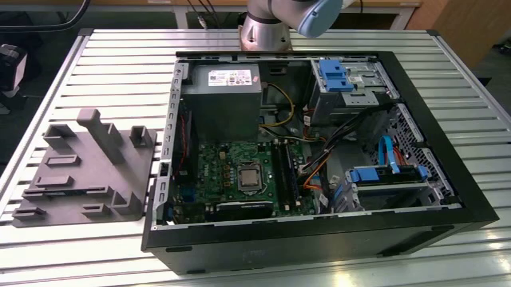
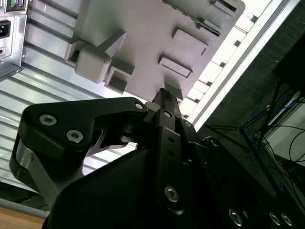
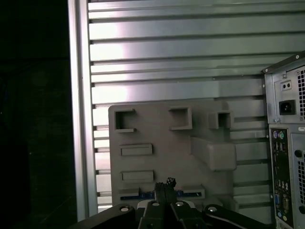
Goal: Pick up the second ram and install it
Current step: 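Reach for the second ram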
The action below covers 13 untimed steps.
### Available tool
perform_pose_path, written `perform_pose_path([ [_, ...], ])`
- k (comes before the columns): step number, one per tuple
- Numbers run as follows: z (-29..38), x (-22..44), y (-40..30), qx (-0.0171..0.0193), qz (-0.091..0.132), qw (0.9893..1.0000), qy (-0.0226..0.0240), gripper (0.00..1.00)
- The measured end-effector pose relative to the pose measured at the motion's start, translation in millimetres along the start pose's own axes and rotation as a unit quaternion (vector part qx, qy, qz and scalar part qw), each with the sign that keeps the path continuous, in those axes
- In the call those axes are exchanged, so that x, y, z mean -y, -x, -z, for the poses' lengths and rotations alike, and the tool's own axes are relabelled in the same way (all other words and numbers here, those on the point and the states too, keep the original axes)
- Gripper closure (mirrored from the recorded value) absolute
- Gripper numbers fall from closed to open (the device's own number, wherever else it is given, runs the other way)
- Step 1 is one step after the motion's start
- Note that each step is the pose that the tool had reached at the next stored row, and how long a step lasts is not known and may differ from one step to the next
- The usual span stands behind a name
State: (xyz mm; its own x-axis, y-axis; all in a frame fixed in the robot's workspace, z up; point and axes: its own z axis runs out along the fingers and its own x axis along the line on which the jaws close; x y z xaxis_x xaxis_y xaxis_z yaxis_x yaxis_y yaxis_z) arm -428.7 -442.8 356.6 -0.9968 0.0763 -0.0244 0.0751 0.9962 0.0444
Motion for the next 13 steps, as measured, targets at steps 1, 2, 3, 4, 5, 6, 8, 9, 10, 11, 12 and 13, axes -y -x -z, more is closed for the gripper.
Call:
perform_pose_path([
  [1,-0.2,0.5,-0.2,0.0,0.0,1.0,0.0,0.89],
  [2,-0.6,1.0,-0.4,0.0001,0.0,1.0,0.0,0.89],
  [3,-0.8,1.4,-0.6,0.0,0.0,1.0,0.0,0.89],
  [4,-1.0,1.8,-0.8,0.0,0.0,1.0,0.0,0.89],
  [5,-1.3,2.4,-1.0,0.0,0.0,1.0,0.0,0.89],
  [6,-1.6,2.9,-1.2,0.0001,0.0,1.0,0.0,0.89],
  [8,-2.0,3.7,-1.7,0.0,0.0,1.0,0.0,0.89],
  [9,-2.3,4.1,-1.9,0.0,0.0,1.0,0.0,0.89],
  [10,-2.6,4.5,-2.1,0.0001,0.0,1.0,0.0,0.89],
  [11,-2.8,5.0,-2.4,0.0,0.0,1.0,0.0,0.89],
  [12,-3.0,5.4,-2.6,0.0,0.0,1.0,0.0,0.89],
  [13,-3.2,5.8,-2.8,0.0,0.0,1.0,0.0,0.89],
])
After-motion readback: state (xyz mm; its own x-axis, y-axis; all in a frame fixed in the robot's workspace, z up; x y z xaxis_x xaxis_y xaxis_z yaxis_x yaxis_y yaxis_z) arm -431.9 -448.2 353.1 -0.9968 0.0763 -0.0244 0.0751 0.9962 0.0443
